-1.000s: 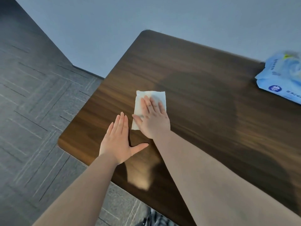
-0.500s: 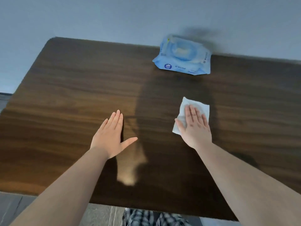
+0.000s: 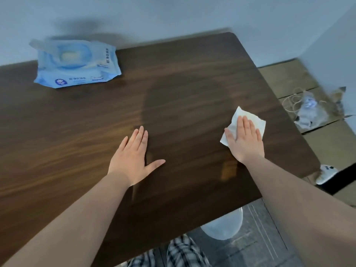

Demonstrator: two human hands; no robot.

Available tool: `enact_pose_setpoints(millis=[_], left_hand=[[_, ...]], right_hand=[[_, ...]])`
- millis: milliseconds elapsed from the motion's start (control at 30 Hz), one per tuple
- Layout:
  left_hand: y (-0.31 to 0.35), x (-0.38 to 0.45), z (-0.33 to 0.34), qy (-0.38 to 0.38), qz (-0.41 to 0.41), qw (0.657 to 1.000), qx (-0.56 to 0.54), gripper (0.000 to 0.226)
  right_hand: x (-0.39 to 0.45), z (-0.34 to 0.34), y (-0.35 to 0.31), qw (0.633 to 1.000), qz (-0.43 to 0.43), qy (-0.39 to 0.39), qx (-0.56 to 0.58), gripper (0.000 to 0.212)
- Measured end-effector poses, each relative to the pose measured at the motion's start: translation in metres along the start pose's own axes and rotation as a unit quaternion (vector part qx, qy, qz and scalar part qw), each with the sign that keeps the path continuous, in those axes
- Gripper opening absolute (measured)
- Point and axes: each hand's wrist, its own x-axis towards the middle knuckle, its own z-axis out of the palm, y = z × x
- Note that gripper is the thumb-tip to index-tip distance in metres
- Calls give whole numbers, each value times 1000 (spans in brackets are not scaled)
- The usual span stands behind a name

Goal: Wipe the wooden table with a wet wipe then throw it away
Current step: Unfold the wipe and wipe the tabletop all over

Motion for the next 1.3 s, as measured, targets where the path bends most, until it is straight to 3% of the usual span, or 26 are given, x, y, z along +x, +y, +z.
enact_pose_setpoints(millis=[267,500,667,1000,1133,1300], left_hand=[[2,-3,-1,0,-13,1000,11,101],[-61,-67,11,22,-95,995,-31,97],[-138,-150,28,8,-199,978,-53,99],[-260,-321,73,5,-462,881,-99,118],[-273,-349,88,9,-480,870,-111,123],[-276,-349,95,20,-475,870,-133,130]], right_hand=[[-12,4,3,1000,10,-4,7,70],[-70,24,-76,987,-151,-37,-48,67],[-122,49,-201,931,-357,-52,-50,68],[-234,101,-410,820,-561,-82,-85,68],[-293,129,-484,777,-622,-81,-59,68],[-329,150,-543,759,-646,-60,-64,68]])
